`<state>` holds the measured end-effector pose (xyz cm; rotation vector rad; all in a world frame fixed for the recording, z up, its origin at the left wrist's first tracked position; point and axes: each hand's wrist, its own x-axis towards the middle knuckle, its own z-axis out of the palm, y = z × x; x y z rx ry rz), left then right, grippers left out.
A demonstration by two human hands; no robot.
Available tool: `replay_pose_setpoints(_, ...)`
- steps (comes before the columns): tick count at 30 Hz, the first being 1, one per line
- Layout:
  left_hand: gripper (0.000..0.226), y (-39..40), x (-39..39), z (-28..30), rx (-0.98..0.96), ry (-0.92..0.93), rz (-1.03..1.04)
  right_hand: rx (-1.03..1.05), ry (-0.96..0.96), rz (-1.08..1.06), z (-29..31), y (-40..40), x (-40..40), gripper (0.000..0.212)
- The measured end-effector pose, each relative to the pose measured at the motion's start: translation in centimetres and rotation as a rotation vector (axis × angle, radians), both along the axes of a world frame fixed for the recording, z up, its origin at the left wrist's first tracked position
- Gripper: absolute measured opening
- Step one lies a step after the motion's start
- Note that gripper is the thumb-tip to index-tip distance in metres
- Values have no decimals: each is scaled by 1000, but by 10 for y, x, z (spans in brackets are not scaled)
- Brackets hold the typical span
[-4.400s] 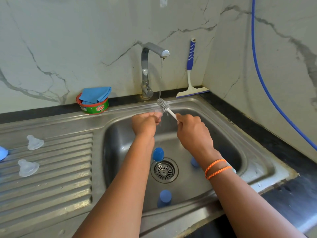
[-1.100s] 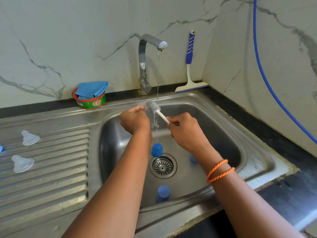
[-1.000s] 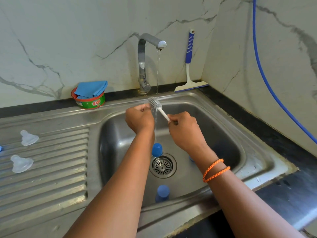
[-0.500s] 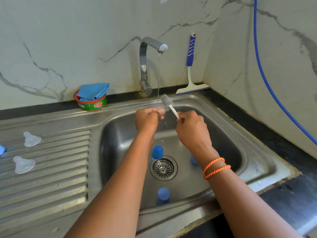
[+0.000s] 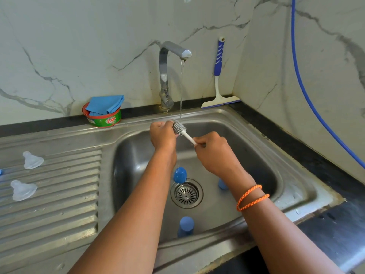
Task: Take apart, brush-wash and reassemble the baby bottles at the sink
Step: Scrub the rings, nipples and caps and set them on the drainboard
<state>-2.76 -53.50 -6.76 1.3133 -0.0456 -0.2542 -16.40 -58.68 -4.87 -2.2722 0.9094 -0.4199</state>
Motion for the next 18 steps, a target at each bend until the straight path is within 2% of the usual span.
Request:
replay_pose_setpoints(4, 4, 1, 1, -1, -7, -67, -8, 8, -24, -32, 4, -14, -7, 38)
replay_pose_setpoints(8, 11, 2, 3, -2, 151, -198, -35, -63, -58, -97, 1, -25, -12, 37)
replay_pose_setpoints(11, 17, 0, 5, 1, 223, -287, -158, -83, -98, -76, -2, -31, -10, 35)
replay_pose_setpoints(14, 13, -2, 4, 2, 232, -245, -258, -106, -105, -69, -5, -36, -10, 37)
replay_pose_setpoints(18, 21, -8, 9, 1, 69, -78, -266, -85, -107, -57, -5, -39, -12, 37)
